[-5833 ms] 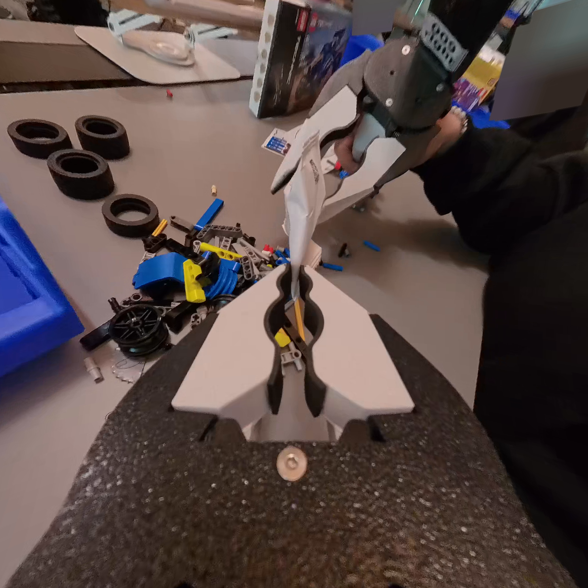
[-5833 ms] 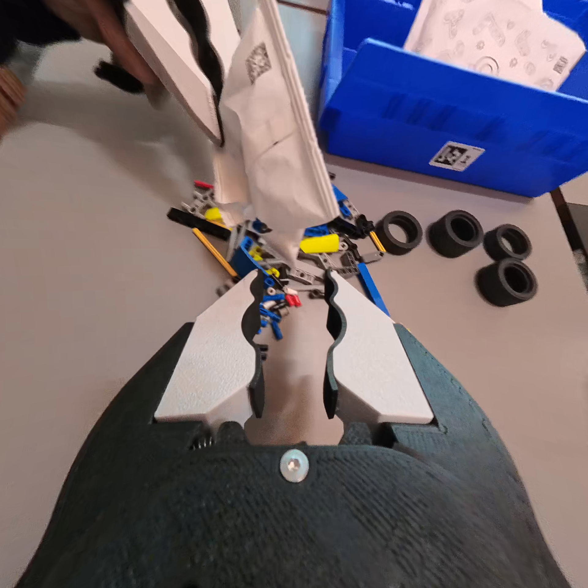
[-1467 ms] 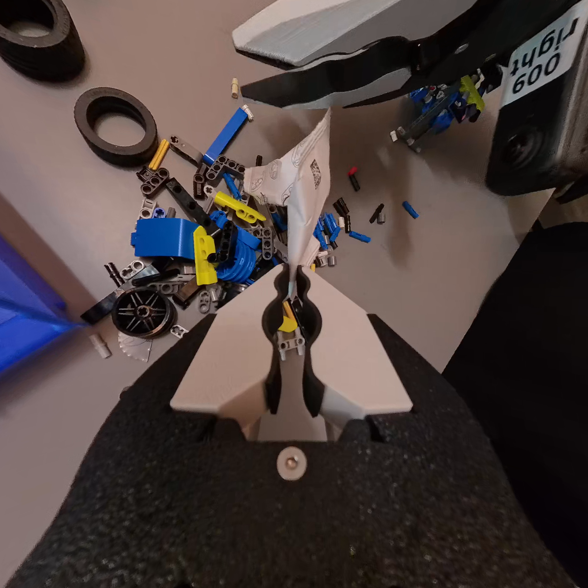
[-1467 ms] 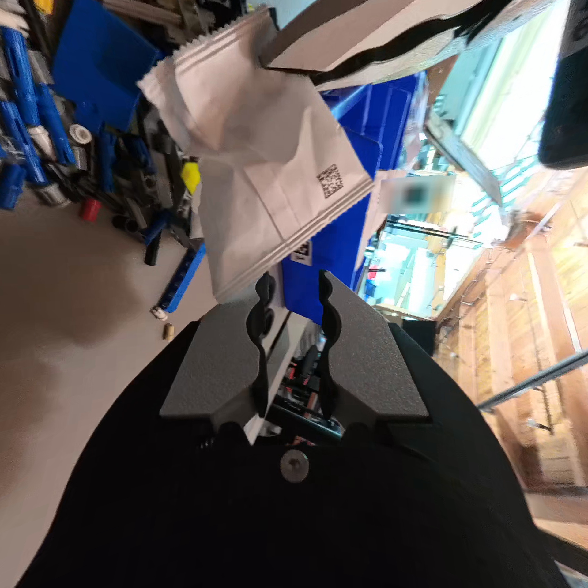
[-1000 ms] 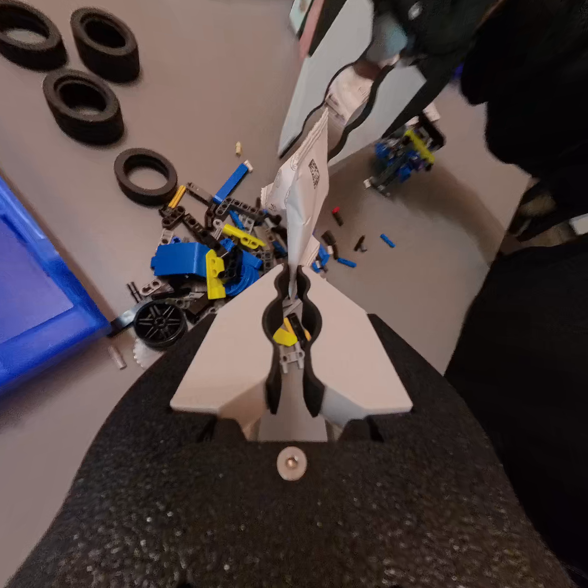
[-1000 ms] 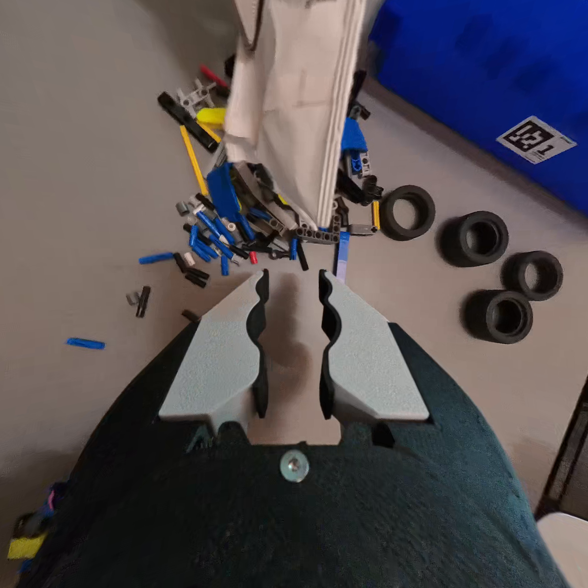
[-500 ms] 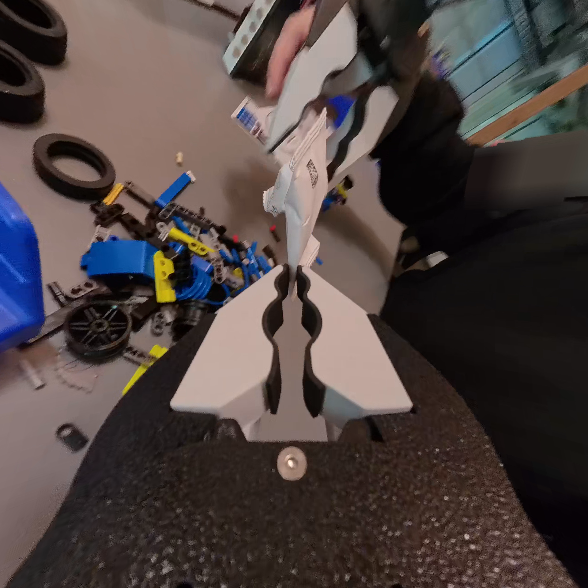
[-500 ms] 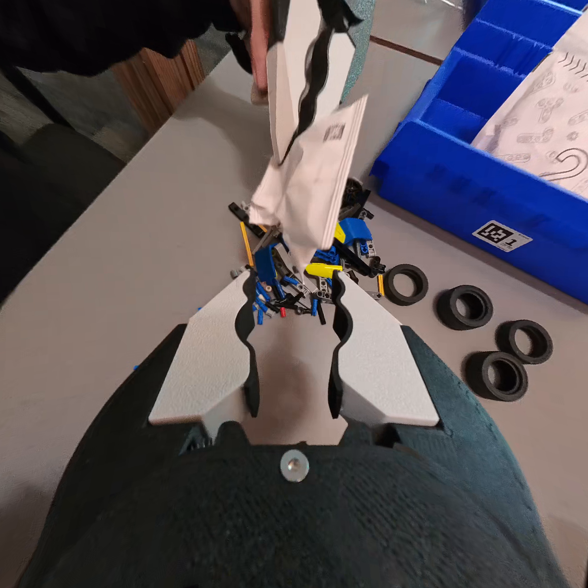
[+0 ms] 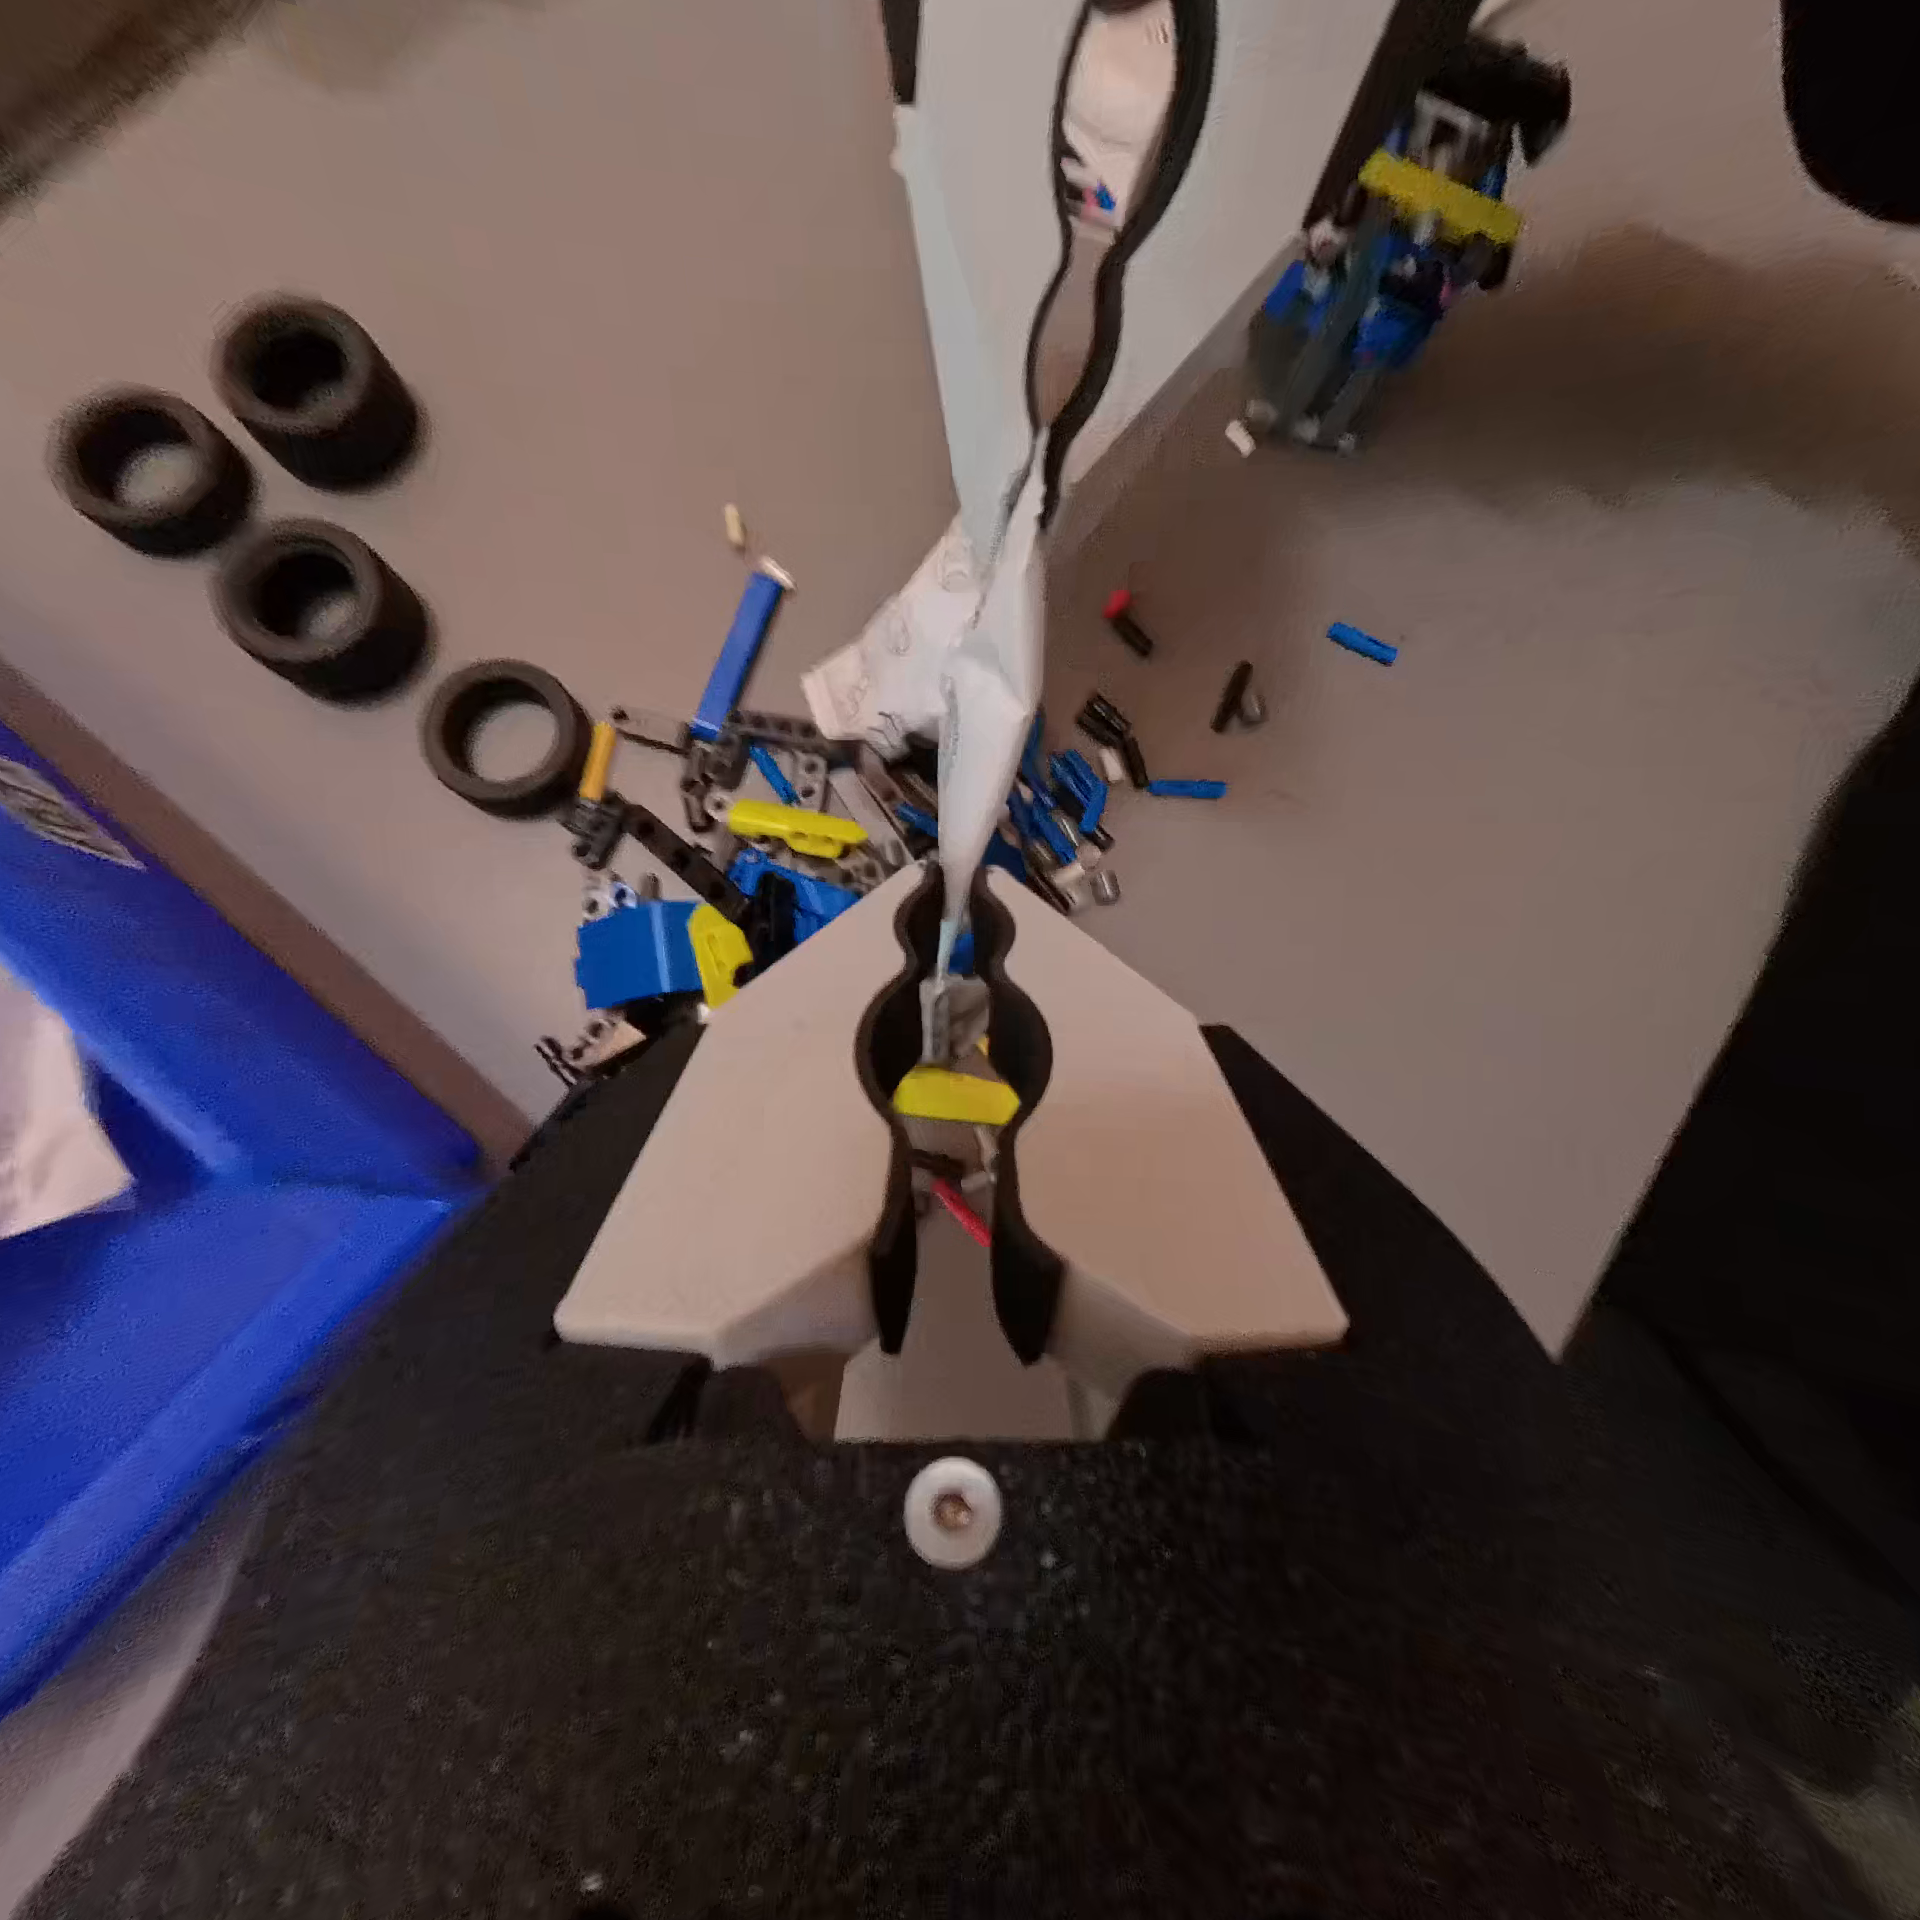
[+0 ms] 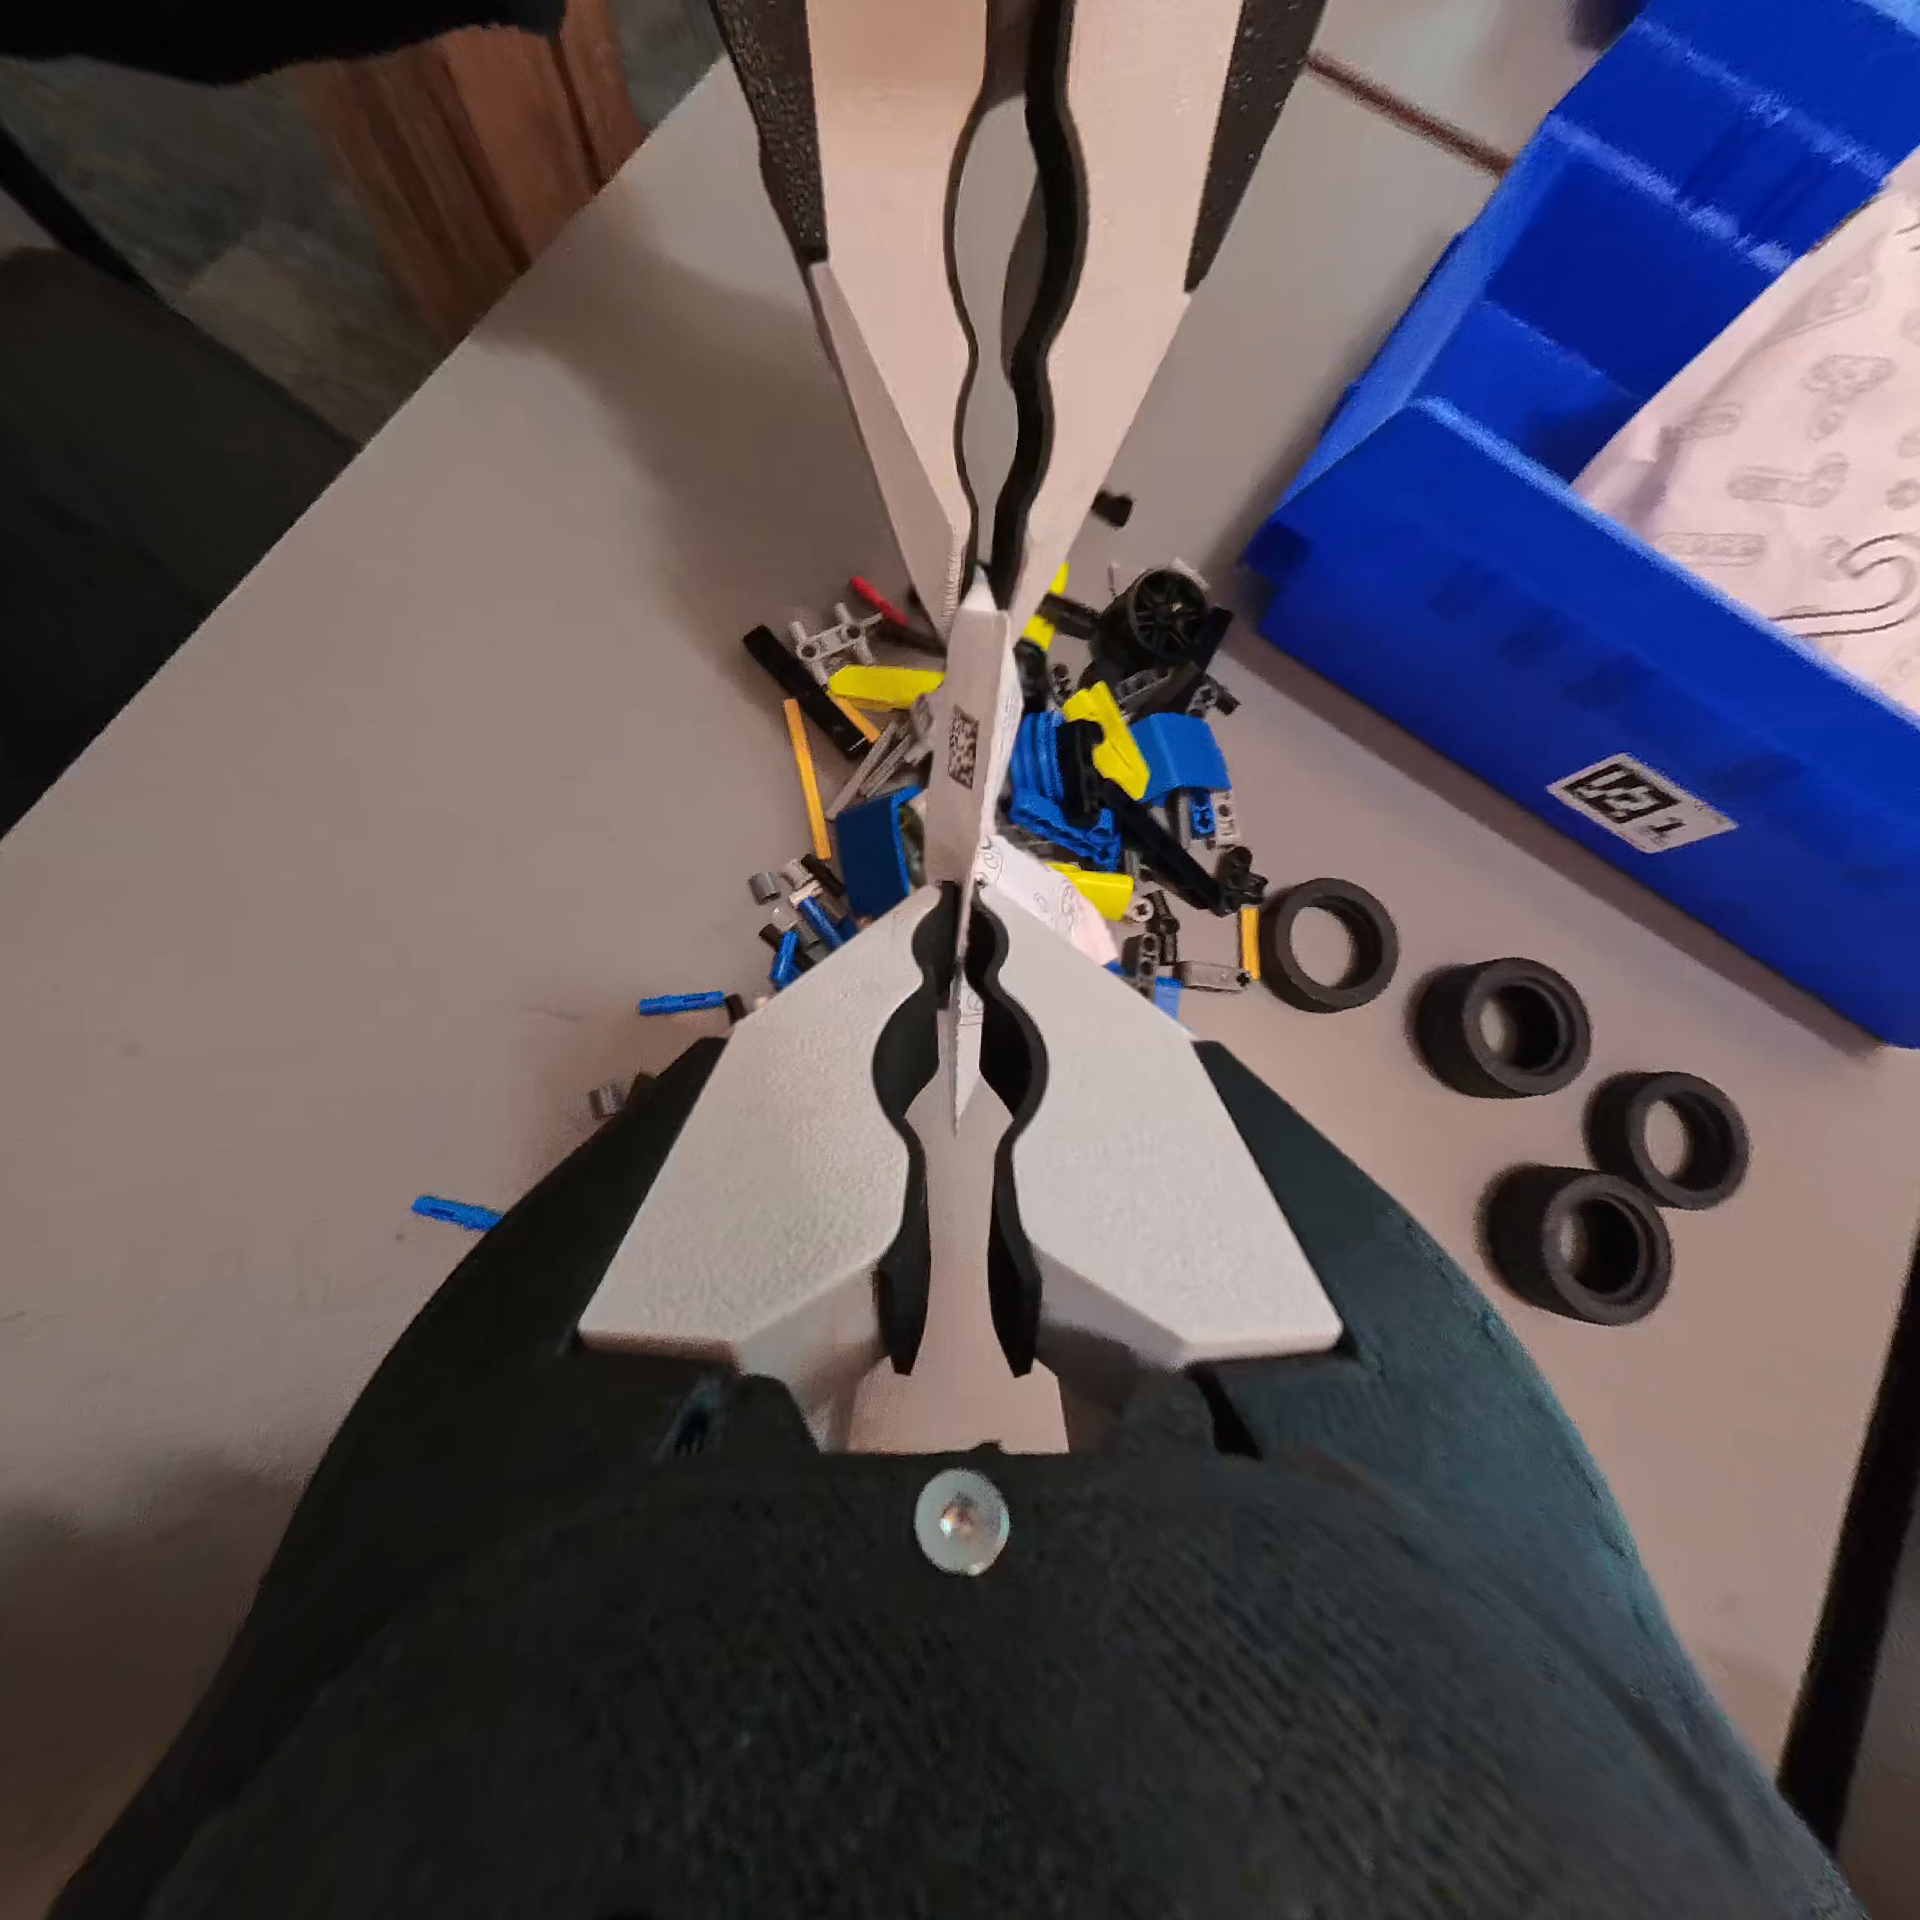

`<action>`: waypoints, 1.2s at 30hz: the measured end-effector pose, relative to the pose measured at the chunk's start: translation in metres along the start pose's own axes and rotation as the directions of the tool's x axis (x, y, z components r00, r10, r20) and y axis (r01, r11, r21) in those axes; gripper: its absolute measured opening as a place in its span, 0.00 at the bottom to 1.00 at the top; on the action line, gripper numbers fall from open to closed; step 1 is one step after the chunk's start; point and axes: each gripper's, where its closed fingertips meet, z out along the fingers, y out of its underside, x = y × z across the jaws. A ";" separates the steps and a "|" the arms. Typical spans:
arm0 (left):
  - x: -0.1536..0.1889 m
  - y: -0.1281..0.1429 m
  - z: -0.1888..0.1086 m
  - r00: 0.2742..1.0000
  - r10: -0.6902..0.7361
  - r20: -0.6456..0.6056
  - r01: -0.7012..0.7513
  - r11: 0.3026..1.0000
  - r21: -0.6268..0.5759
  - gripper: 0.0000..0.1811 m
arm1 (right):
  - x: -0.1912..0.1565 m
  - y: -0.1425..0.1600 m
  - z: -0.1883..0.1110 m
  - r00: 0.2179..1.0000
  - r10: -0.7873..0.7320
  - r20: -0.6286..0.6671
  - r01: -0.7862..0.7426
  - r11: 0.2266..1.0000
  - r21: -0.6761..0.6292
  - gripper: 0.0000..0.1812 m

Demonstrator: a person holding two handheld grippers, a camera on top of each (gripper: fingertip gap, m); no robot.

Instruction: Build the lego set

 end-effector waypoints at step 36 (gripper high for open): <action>0.018 -0.068 -0.039 0.814 -0.300 -0.498 0.551 0.670 0.497 0.00 | -0.007 -0.003 -0.012 0.904 0.418 0.092 -0.427 0.871 0.244 0.15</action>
